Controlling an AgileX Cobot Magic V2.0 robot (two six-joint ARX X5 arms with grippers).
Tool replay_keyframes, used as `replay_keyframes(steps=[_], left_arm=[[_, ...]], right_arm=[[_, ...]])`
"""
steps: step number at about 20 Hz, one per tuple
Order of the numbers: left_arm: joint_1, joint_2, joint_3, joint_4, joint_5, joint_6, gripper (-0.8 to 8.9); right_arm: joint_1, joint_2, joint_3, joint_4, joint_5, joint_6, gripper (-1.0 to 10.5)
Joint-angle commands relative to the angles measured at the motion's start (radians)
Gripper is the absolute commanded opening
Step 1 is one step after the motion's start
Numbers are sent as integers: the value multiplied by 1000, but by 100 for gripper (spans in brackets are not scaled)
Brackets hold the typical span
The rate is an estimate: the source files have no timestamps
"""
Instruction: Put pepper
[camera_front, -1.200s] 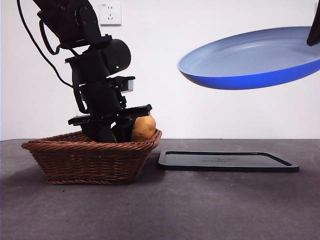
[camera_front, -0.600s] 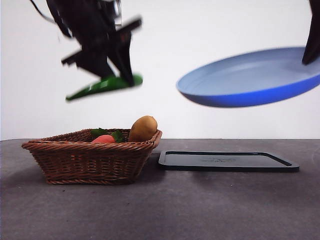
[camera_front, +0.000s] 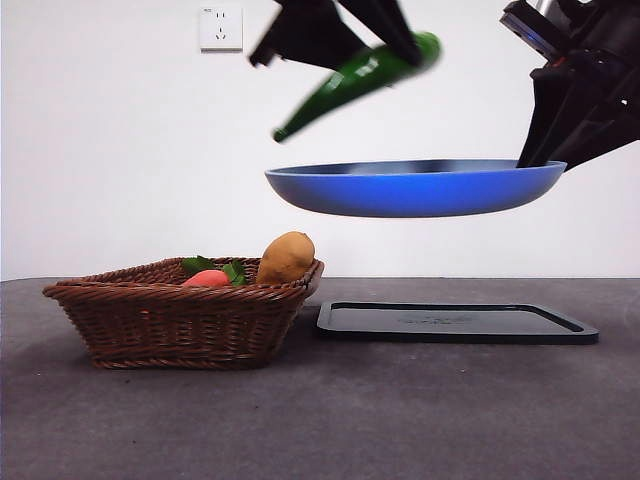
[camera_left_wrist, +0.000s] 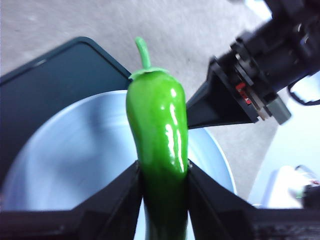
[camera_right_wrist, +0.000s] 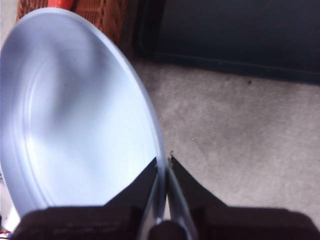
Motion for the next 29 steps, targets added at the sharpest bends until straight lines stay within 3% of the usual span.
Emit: replay_keyframes(steps=[1, 9, 12, 17, 23, 29], left_arm=[[-32, 63, 16, 19, -65, 41, 98], [-51, 180, 16, 15, -102, 56, 106], [-58, 180, 16, 19, -102, 56, 231], [-58, 167, 22, 17, -100, 55, 246], [-54, 2, 22, -21, -102, 57, 246], [-53, -238, 22, -118, -106, 102, 246]], right_arm=[[6, 10, 9, 12, -7, 14, 5], [6, 10, 9, 12, -4, 14, 5], [6, 10, 9, 12, -4, 14, 5], [4, 16, 9, 8, -3, 27, 5], [-14, 27, 9, 10, 25, 67, 5], [-108, 46, 13, 107, 26, 153, 5]])
